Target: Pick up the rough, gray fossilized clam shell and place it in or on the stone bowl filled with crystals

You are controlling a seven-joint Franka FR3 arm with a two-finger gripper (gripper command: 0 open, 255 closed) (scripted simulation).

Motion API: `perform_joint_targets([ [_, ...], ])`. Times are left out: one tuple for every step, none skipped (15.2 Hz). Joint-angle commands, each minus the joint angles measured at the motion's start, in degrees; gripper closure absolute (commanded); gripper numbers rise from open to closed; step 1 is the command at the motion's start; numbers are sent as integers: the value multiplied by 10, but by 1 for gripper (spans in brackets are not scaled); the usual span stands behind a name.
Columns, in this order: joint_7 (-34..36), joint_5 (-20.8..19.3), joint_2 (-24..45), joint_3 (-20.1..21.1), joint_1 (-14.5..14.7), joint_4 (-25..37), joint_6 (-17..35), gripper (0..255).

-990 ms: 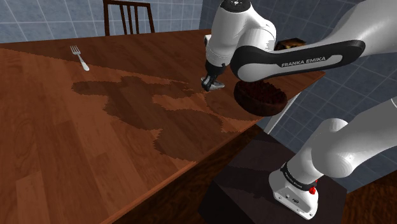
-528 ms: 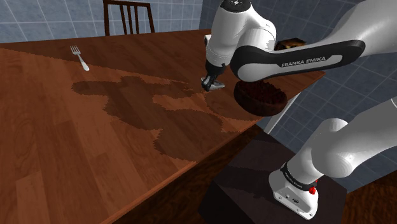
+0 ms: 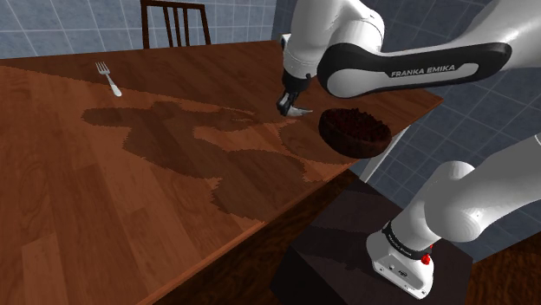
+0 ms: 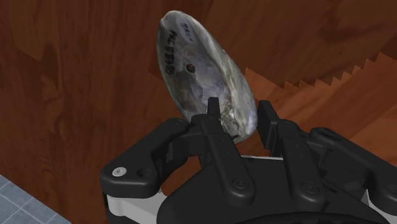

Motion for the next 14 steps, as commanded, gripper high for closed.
perform_joint_targets([
  [-6, 3, -2, 0, 1, 15, -16, 255],
  [-8, 4, -3, 0, 1, 21, -23, 255],
  [-11, 5, -4, -1, 1, 28, -31, 255],
  [-14, 6, -5, -1, 1, 35, -38, 255],
  [-16, 7, -5, -1, 1, 42, -45, 255],
  [-19, 8, -5, -1, 1, 49, -52, 255],
  [-21, 9, -6, -1, 1, 57, -59, 255],
  [-24, 10, -6, -1, 1, 64, -66, 255],
  [-26, 11, -6, -2, 1, 72, -74, 255],
  [-28, 11, -5, -2, 1, 79, -81, 255],
  [-31, 12, -5, -2, 1, 87, -88, 255],
  [-33, 12, -5, -2, 1, 95, -95, 255],
  [-35, 13, -4, -2, 1, 103, -102, 255],
  [-37, 13, -4, -2, 1, 111, -110, 255],
])
